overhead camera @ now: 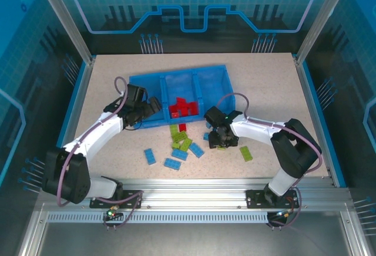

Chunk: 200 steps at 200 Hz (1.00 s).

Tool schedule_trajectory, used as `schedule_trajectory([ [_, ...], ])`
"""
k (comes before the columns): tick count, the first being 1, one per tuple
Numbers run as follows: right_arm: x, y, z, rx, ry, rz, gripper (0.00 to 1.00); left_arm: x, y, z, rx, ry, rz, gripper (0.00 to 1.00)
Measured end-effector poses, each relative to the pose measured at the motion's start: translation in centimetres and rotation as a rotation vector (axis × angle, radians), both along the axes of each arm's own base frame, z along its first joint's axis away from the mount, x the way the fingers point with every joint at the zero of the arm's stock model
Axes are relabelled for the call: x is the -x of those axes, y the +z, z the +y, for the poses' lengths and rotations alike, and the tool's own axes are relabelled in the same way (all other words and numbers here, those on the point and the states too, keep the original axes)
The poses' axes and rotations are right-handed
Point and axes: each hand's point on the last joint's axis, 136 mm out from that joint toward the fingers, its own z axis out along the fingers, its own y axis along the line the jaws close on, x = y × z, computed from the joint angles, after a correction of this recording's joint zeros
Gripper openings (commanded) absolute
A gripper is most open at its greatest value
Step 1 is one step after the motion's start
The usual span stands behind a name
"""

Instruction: Sort the legos into containers by color

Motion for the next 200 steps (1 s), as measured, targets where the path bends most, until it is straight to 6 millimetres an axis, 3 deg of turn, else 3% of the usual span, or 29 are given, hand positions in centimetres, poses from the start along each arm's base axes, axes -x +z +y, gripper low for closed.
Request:
schedule_trajectory([
  [43,0.0,-0.5,0.2,-0.004,-0.008,0.011,0.32,0.2,0.0,0.1,0.0,0.0,-0.002,0.99],
  [84,0.8,0.6,-0.1,0.016,-0.001,0.0,0.29,0.3,0.0,0.1,0.0,0.0,-0.003,0.99],
  [124,1.4,4.0,1.7,-0.044,0.06,-0.044,0.28,0.7,-0.5,0.3,-0.008,0.003,0.011,0.99],
  [150,-0.6,8.4,5.6,-0.208,0.133,-0.121,0.28,0.9,-0.6,0.8,-0.029,0.02,0.017,0.99],
  [184,-4.5,16.1,13.4,-0.47,0.28,-0.249,0.29,2.2,-0.5,1.8,-0.042,0.063,0.005,0.99],
  [200,-6.6,18.6,17.3,-0.561,0.342,-0.287,0.29,2.9,-0.2,2.3,-0.036,0.093,-0.01,0.99],
])
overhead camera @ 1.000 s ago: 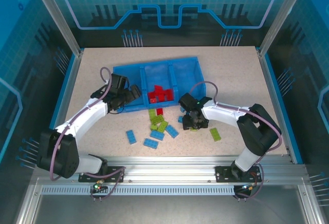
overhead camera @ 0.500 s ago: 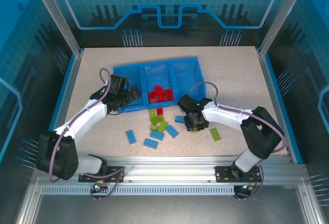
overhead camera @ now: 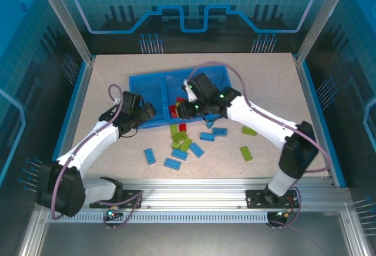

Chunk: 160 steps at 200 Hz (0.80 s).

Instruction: Sort the legos into containers by color

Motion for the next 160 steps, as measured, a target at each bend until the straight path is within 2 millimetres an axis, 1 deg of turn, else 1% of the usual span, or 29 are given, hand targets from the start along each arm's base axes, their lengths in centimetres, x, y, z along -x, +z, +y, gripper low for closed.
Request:
schedule_trajectory([
  [7,-1.0,0.7,1.7,-0.034,0.025,-0.015,0.29,0.3,0.1,0.2,0.001,0.011,-0.007,0.99],
  [12,-1.6,0.9,2.6,-0.049,0.035,-0.021,0.28,0.6,0.1,0.4,0.001,0.02,-0.011,0.99],
  [20,-2.4,0.9,4.2,-0.066,0.056,-0.021,0.28,1.1,0.1,0.7,0.003,0.035,-0.016,0.99],
  [32,-3.5,0.5,5.9,-0.077,0.073,-0.013,0.27,1.7,-0.1,1.0,0.0,0.048,-0.014,0.99],
  [53,-5.5,-1.5,8.5,-0.074,0.085,0.02,0.28,2.7,-0.6,1.6,-0.01,0.073,0.0,0.99],
  [76,-6.9,-4.0,10.2,-0.058,0.081,0.068,0.3,3.4,-1.1,2.0,-0.03,0.083,0.026,0.99],
  [87,-7.4,-4.7,10.8,-0.054,0.078,0.084,0.32,3.6,-1.3,2.2,-0.038,0.085,0.036,0.99],
  [95,-7.7,-5.2,11.2,-0.051,0.076,0.098,0.37,3.8,-1.5,2.3,-0.041,0.086,0.041,0.99],
  [110,-8.4,-5.4,12.0,-0.057,0.07,0.103,0.48,4.0,-1.7,2.3,-0.044,0.087,0.05,0.99],
  [115,-8.6,-5.6,12.2,-0.058,0.062,0.11,0.55,4.1,-1.8,2.4,-0.043,0.089,0.052,0.99],
  [121,-8.8,-5.6,12.4,-0.061,0.055,0.116,0.66,4.2,-1.9,2.4,-0.041,0.093,0.054,0.99],
  [125,-8.9,-5.7,12.4,-0.059,0.058,0.113,0.7,4.3,-2.0,2.4,-0.041,0.094,0.057,0.99],
  [130,-8.9,-5.7,12.6,-0.065,0.053,0.123,0.72,4.4,-2.1,2.4,-0.039,0.097,0.059,0.99],
  [146,-8.9,-5.0,12.9,-0.078,0.051,0.117,0.75,4.8,-2.5,2.4,-0.037,0.1,0.069,0.99],
  [160,-8.8,-4.9,12.9,-0.077,0.05,0.119,0.78,5.0,-2.7,2.2,-0.037,0.092,0.077,0.99],
])
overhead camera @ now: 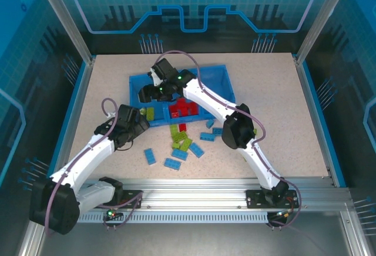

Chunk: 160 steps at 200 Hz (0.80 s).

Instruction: Sort the legos into containers by color

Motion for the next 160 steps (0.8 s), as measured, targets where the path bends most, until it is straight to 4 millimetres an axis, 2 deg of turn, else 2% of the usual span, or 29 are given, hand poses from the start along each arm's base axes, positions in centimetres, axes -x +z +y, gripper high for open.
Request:
schedule_trajectory([
  [26,0.3,-0.1,-0.4,0.011,0.006,-0.004,0.79,0.1,-0.1,-0.3,0.004,-0.012,0.002,0.99],
  [39,1.1,-0.1,-1.5,0.041,0.002,0.0,0.77,0.1,-0.1,-0.3,0.002,-0.012,0.005,0.99],
  [57,2.8,0.1,-4.2,0.107,-0.016,0.002,0.75,0.2,-0.1,-0.1,-0.009,-0.007,0.006,0.99],
  [84,6.6,1.2,-9.9,0.195,-0.058,-0.018,0.71,0.1,0.1,0.3,-0.01,0.005,0.0,0.99],
  [98,8.5,1.1,-12.7,0.233,-0.08,-0.026,0.71,-0.1,0.2,0.7,-0.01,0.019,0.006,0.99],
  [113,10.0,-0.1,-14.8,0.279,-0.105,-0.019,0.72,-0.5,0.3,0.8,-0.009,0.026,0.009,0.99],
  [127,11.0,-2.4,-16.1,0.329,-0.13,0.009,0.74,-0.7,0.3,0.7,-0.005,0.024,0.015,0.99],
  [146,11.9,-5.9,-17.2,0.397,-0.156,0.056,0.76,-0.7,0.2,0.6,-0.001,0.012,0.021,0.99],
  [160,12.2,-7.6,-17.4,0.433,-0.171,0.072,0.76,-0.7,0.2,0.5,-0.001,0.002,0.023,0.99],
])
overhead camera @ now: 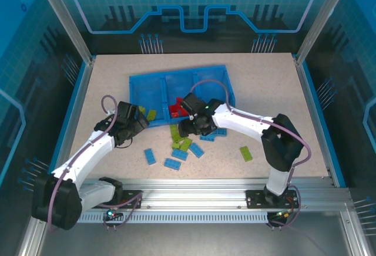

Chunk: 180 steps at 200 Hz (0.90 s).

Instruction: Sort the legos into containers by color

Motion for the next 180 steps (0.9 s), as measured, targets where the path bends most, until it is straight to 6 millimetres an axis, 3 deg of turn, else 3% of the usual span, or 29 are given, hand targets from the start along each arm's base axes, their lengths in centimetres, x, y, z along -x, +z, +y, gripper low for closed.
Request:
schedule_trajectory([
  [49,-1.3,-3.4,1.4,0.054,-0.042,-0.031,0.76,0.0,0.0,-0.2,0.01,-0.006,0.003,0.99],
  [136,-3.6,-4.4,3.4,0.022,-0.091,-0.065,0.73,0.0,0.0,-0.2,0.01,-0.007,0.003,0.99],
  [180,-4.7,-5.2,3.1,0.037,-0.113,-0.071,0.6,0.0,-0.1,-0.2,0.01,-0.007,0.003,0.99],
])
